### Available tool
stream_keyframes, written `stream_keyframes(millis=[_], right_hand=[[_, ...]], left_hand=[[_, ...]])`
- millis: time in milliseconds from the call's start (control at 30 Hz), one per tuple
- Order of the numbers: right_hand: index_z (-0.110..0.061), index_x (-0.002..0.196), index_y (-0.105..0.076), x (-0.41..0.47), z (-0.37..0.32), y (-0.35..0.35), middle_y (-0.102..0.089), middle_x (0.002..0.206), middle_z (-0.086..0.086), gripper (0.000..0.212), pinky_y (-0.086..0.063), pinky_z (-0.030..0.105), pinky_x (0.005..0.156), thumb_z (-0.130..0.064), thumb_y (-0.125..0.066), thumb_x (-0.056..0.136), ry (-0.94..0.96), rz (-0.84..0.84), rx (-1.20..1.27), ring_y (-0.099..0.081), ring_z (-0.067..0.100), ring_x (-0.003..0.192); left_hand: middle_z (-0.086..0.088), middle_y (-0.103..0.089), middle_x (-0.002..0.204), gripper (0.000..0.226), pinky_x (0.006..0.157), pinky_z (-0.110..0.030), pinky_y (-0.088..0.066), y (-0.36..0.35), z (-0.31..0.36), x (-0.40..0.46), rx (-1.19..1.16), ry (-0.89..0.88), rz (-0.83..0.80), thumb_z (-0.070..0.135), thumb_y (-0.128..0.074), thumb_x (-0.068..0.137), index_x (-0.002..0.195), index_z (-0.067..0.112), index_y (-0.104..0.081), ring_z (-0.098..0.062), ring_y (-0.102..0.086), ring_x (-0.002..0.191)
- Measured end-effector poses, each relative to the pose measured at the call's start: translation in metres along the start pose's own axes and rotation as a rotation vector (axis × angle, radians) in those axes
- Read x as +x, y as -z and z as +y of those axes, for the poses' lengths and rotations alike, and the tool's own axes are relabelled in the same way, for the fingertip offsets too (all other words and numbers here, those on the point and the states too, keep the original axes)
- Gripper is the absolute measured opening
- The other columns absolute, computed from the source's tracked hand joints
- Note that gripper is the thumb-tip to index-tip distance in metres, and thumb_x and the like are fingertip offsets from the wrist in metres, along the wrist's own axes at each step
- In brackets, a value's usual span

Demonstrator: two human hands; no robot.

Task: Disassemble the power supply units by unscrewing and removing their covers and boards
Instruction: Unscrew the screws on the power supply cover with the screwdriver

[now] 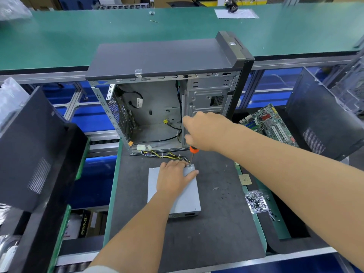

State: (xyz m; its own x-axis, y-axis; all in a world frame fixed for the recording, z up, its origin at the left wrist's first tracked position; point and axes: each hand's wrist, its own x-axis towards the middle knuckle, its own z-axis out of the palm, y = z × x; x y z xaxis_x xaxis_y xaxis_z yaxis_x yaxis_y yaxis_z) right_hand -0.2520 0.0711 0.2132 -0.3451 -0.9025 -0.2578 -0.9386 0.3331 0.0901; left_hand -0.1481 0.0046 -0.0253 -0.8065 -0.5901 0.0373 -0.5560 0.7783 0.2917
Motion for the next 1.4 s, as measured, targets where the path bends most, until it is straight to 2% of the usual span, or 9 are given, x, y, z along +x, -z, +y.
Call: stream_keyframes(millis=[100, 233, 500, 600, 733, 900, 1133, 1267, 1400], right_hand=[[-0.018, 0.130, -0.040, -0.001, 0.005, -0.003, -0.050, 0.112, 0.007, 0.042, -0.050, 0.043, 0.077, -0.028, -0.057, 0.093, 0.054, -0.040, 0.174, -0.053, 0.032, 0.092], [-0.011, 0.124, -0.041, 0.000, 0.002, -0.003, -0.038, 0.085, 0.005, 0.053, -0.037, 0.040, 0.065, -0.057, -0.044, 0.098, -0.106, -0.046, -0.019, -0.049, 0.033, 0.089], [-0.022, 0.129, -0.042, 0.000, 0.010, -0.006, -0.047, 0.114, 0.004, 0.047, -0.045, 0.039, 0.080, -0.020, -0.064, 0.087, 0.061, -0.028, 0.134, -0.046, 0.029, 0.109], [-0.018, 0.130, -0.041, 0.001, 0.007, -0.008, -0.047, 0.121, 0.011, 0.050, -0.046, 0.043, 0.088, -0.045, -0.060, 0.093, 0.040, -0.029, 0.066, -0.048, 0.035, 0.114], [-0.012, 0.127, -0.043, -0.001, 0.004, -0.007, -0.043, 0.086, 0.005, 0.046, -0.036, 0.041, 0.065, -0.051, -0.036, 0.102, -0.038, -0.016, -0.063, -0.055, 0.035, 0.103], [-0.013, 0.121, -0.043, 0.000, 0.007, -0.007, -0.051, 0.108, 0.009, 0.037, -0.047, 0.043, 0.080, -0.023, -0.061, 0.089, 0.052, 0.000, 0.130, -0.051, 0.033, 0.103], [-0.010, 0.128, -0.047, 0.000, 0.006, -0.007, -0.053, 0.114, 0.014, 0.046, -0.040, 0.041, 0.068, -0.047, -0.042, 0.101, -0.073, -0.028, -0.038, -0.055, 0.039, 0.108], [-0.017, 0.112, -0.040, 0.001, 0.014, -0.008, -0.048, 0.107, 0.009, 0.037, -0.048, 0.043, 0.081, -0.035, -0.064, 0.091, 0.039, -0.038, 0.152, -0.052, 0.033, 0.100], [-0.019, 0.132, -0.038, 0.001, 0.013, -0.013, -0.036, 0.086, 0.009, 0.041, -0.040, 0.038, 0.062, -0.043, -0.050, 0.101, -0.005, -0.045, -0.083, -0.048, 0.034, 0.090]], left_hand=[[0.014, -0.067, 0.117, 0.059, 0.094, -0.030, -0.028, 0.000, 0.001, 0.000, -0.003, 0.005, -0.008, 0.074, -0.043, 0.088, 0.115, 0.029, -0.067, -0.010, -0.053, 0.115], [0.014, -0.067, 0.118, 0.059, 0.094, -0.030, -0.028, 0.000, 0.001, 0.000, -0.014, 0.010, 0.006, 0.074, -0.044, 0.087, 0.115, 0.028, -0.068, -0.010, -0.053, 0.116], [0.014, -0.067, 0.117, 0.060, 0.094, -0.030, -0.027, 0.000, 0.001, 0.001, -0.010, 0.008, -0.008, 0.075, -0.041, 0.087, 0.115, 0.028, -0.068, -0.010, -0.053, 0.115], [0.014, -0.067, 0.117, 0.058, 0.094, -0.030, -0.027, -0.001, 0.001, 0.000, -0.019, 0.011, 0.008, 0.074, -0.043, 0.087, 0.113, 0.028, -0.068, -0.009, -0.053, 0.115], [0.013, -0.068, 0.116, 0.058, 0.094, -0.031, -0.029, -0.001, 0.001, 0.000, -0.011, 0.009, 0.013, 0.074, -0.044, 0.087, 0.112, 0.028, -0.069, -0.010, -0.054, 0.114], [0.014, -0.067, 0.117, 0.059, 0.094, -0.029, -0.028, -0.001, 0.000, 0.000, -0.018, 0.010, 0.004, 0.075, -0.043, 0.087, 0.114, 0.028, -0.068, -0.009, -0.054, 0.114], [0.014, -0.067, 0.116, 0.059, 0.094, -0.030, -0.029, 0.000, 0.001, 0.000, -0.011, 0.010, 0.010, 0.074, -0.044, 0.088, 0.114, 0.028, -0.068, -0.010, -0.054, 0.114], [0.014, -0.066, 0.118, 0.059, 0.094, -0.030, -0.029, 0.000, 0.001, 0.001, -0.013, 0.006, -0.008, 0.074, -0.043, 0.088, 0.116, 0.028, -0.067, -0.010, -0.053, 0.116], [0.014, -0.067, 0.117, 0.057, 0.094, -0.030, -0.028, 0.000, 0.000, -0.001, -0.023, 0.007, 0.008, 0.074, -0.045, 0.088, 0.115, 0.028, -0.067, -0.010, -0.053, 0.116]])
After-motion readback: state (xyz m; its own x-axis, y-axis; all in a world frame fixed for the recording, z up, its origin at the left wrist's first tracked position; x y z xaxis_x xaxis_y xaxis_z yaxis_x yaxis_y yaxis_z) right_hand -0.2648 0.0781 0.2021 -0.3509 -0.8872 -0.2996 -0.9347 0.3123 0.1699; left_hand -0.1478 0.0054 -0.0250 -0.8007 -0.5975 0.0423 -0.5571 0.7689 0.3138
